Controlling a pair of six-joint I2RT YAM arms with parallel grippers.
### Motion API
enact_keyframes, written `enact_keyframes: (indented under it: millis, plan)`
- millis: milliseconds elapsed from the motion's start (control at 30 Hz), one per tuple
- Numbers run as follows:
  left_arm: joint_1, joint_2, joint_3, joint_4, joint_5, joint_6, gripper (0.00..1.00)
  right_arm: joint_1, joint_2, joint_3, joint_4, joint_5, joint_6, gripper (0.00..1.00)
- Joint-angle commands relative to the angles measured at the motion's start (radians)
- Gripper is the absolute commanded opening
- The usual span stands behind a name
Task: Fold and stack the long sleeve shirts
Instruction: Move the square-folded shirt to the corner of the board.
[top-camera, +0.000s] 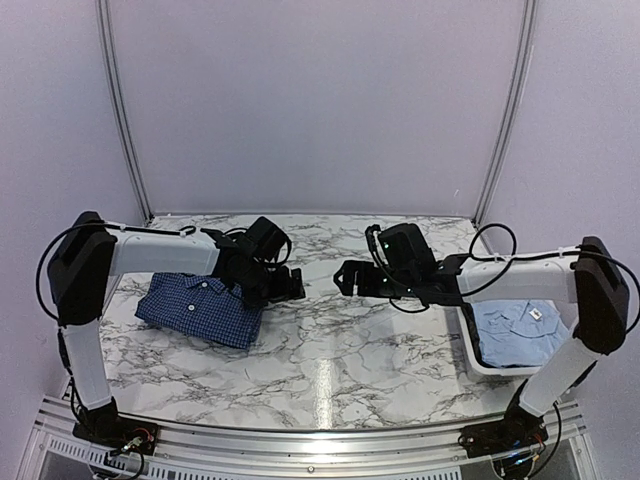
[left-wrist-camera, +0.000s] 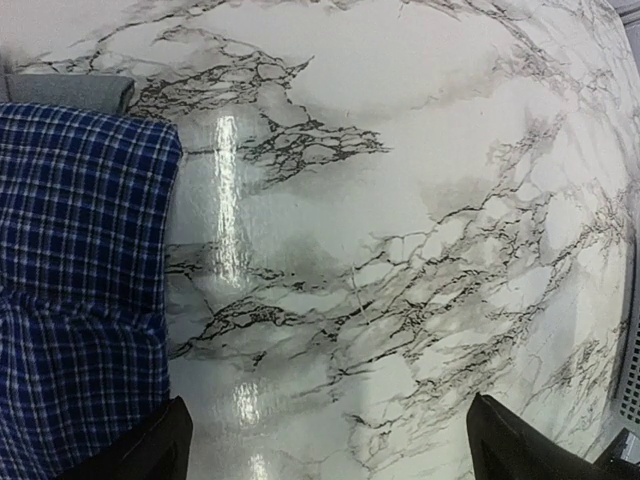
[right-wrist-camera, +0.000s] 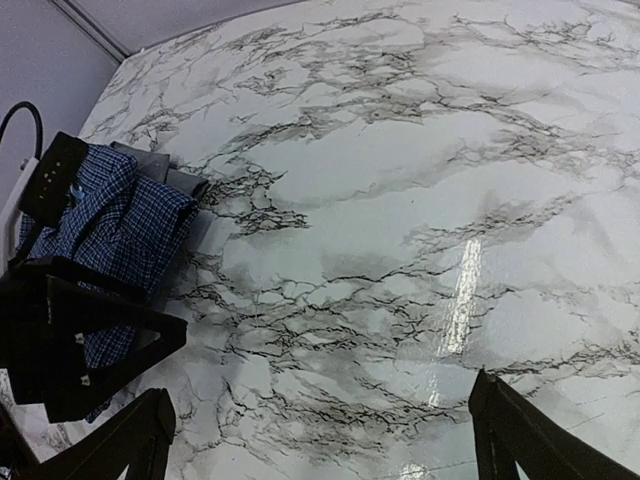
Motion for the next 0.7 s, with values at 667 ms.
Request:
enact_keyframes:
  millis: [667]
  plan:
    - [0.263, 0.009, -0.120, 0.038, 0.020, 0.084, 0.99, -0.014, -0.017, -0.013, -0.007, 0.023, -0.013, 0.99]
